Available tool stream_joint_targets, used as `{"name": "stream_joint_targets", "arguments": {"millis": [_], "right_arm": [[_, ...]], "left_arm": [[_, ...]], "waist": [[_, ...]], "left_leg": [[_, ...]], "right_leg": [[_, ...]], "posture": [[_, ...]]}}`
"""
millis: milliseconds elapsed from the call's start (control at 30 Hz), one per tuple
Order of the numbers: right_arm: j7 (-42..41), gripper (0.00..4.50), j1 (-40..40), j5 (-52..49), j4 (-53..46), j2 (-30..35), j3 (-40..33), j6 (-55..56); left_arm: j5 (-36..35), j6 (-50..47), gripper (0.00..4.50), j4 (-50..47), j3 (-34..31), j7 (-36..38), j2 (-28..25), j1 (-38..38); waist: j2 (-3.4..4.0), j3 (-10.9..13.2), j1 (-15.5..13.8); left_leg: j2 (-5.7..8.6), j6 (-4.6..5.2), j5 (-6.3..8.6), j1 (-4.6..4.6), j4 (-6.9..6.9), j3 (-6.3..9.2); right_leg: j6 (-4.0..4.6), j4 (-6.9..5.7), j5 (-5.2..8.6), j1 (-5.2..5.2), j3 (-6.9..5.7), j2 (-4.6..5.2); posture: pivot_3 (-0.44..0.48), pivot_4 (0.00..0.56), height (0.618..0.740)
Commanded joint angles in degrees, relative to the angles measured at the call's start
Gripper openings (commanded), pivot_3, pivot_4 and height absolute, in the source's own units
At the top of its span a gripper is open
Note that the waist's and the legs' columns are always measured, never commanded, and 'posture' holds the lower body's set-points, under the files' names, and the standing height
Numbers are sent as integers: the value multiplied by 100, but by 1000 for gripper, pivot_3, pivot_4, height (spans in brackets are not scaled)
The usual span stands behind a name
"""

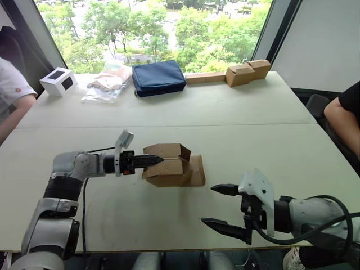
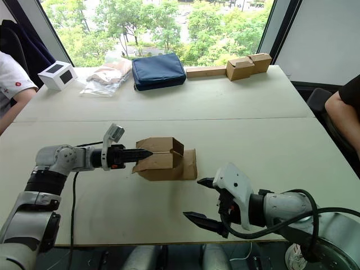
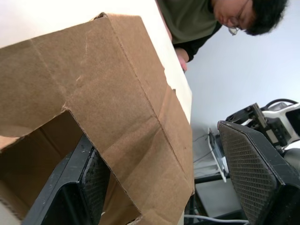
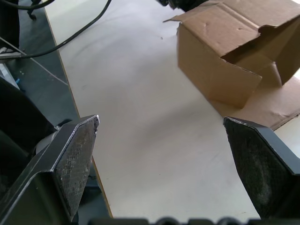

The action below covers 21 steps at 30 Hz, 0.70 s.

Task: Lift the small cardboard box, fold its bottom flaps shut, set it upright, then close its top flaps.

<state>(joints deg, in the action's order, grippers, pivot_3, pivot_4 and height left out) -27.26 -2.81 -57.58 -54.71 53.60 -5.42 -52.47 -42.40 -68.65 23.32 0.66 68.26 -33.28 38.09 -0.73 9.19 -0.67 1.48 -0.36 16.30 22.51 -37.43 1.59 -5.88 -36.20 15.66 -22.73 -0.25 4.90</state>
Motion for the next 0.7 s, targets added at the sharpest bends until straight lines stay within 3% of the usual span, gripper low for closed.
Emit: {"name": "stream_joint_targets", "arguments": {"millis": [33, 133, 233, 433, 500, 700], "right_arm": [[71, 4500, 65, -53, -200, -17, 21, 62], [115, 4500, 103, -58, -193, -15, 54, 57], [147, 4500, 142, -69, -179, -7, 70, 46], [157, 4500, 119, -80, -186, 18, 59, 42], [153, 4500, 112, -77, -188, 27, 63, 38], [103, 4500, 71, -32, -176, 45, 75, 53]], "left_arm": [[-16, -4, 3542, 42, -121, -1, 53, 100], [9, 20, 3542, 93, -77, 15, 109, 87], [34, 61, 2913, 150, -82, 35, 160, 99], [42, 84, 639, 183, -120, 58, 210, 101], [37, 94, 146, 184, -128, 63, 213, 93], [2, 142, 146, 117, -222, 78, 161, 11]], "waist": [[0, 0, 0], [0, 0, 1], [0, 0, 0], [0, 0, 0], [0, 0, 0], [0, 0, 0]], "left_leg": [[0, 0, 0, 0, 0, 0], [-1, 0, 0, 0, 0, 1], [-1, 0, 0, 0, 0, 1], [-1, 0, 0, 0, -1, 1], [-1, 0, 0, 0, -1, 1], [-1, 0, 0, 0, -1, 1]], "right_leg": [[0, 0, 0, -1, 0, -2], [0, 0, 0, 0, 0, -4], [0, 0, 0, 0, 0, -6], [0, 0, 0, 0, 1, -13], [0, 0, 0, 0, 1, -13], [0, 0, 0, 0, 2, -12]], "posture": [[0, 150, 737], [0, 150, 737], [0, 150, 737], [0, 150, 737], [0, 150, 737], [0, 150, 737]]}}
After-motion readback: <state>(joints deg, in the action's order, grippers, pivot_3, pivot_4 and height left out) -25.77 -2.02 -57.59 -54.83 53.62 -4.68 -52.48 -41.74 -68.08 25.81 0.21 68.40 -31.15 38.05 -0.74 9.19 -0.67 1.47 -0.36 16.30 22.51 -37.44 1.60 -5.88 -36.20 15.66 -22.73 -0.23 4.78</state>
